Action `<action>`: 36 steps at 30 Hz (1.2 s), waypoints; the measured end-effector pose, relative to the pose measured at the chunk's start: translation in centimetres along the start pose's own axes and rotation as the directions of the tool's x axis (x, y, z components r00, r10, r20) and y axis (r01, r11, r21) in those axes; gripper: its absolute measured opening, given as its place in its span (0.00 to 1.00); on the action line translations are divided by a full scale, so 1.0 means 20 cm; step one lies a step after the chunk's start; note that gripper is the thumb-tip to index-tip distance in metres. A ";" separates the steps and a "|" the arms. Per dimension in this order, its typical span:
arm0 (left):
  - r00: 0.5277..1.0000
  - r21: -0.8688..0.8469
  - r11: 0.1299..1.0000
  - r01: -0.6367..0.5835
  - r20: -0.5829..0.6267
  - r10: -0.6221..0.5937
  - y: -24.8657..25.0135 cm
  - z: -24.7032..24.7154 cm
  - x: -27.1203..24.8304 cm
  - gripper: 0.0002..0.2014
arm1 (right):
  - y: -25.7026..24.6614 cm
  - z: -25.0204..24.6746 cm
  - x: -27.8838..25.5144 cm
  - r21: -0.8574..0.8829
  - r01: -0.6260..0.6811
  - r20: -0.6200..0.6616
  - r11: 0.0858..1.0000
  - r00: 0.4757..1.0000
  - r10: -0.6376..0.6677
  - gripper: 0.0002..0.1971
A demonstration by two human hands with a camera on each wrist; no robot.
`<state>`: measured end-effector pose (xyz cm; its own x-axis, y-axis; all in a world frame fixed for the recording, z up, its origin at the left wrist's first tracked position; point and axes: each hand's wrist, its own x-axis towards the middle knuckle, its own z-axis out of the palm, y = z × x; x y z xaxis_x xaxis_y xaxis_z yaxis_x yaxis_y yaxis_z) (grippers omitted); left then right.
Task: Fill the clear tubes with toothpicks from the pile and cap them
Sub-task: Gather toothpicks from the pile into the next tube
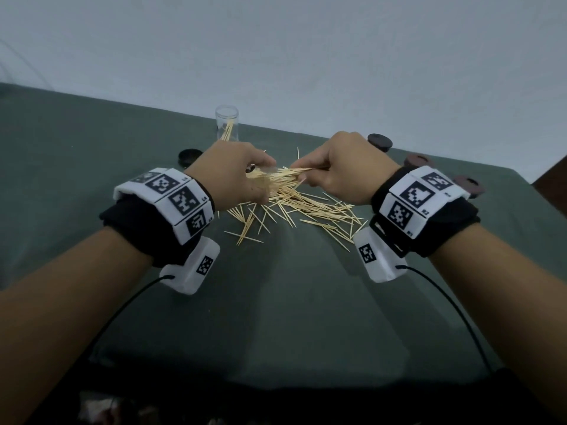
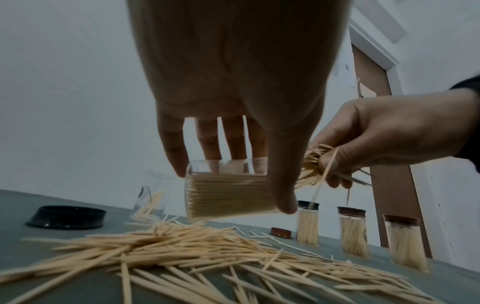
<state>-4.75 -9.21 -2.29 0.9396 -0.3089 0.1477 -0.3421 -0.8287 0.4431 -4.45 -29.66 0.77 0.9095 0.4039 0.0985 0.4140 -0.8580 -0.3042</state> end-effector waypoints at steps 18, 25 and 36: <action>0.999 -0.195 0.980 0.035 -0.018 -0.039 0.03 0.03 -0.01 0.22 | -0.03 0.12 0.00 0.058 0.010 -0.071 0.998 0.997 -0.005 0.12; 0.999 -0.205 0.978 0.035 -0.029 -0.042 0.04 0.02 0.00 0.23 | -0.03 0.16 0.01 0.124 -0.022 -0.169 0.992 0.985 0.043 0.10; 0.998 -0.211 0.976 0.057 -0.013 -0.061 0.00 0.05 0.01 0.27 | -0.02 0.19 0.04 0.174 -0.085 -0.170 0.981 0.979 0.115 0.06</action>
<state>-4.58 -9.83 -3.12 0.9587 -0.2520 0.1316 -0.2774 -0.7279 0.6271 -4.09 -27.86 -2.74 0.9442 0.2424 0.2229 0.3221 -0.8207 -0.4719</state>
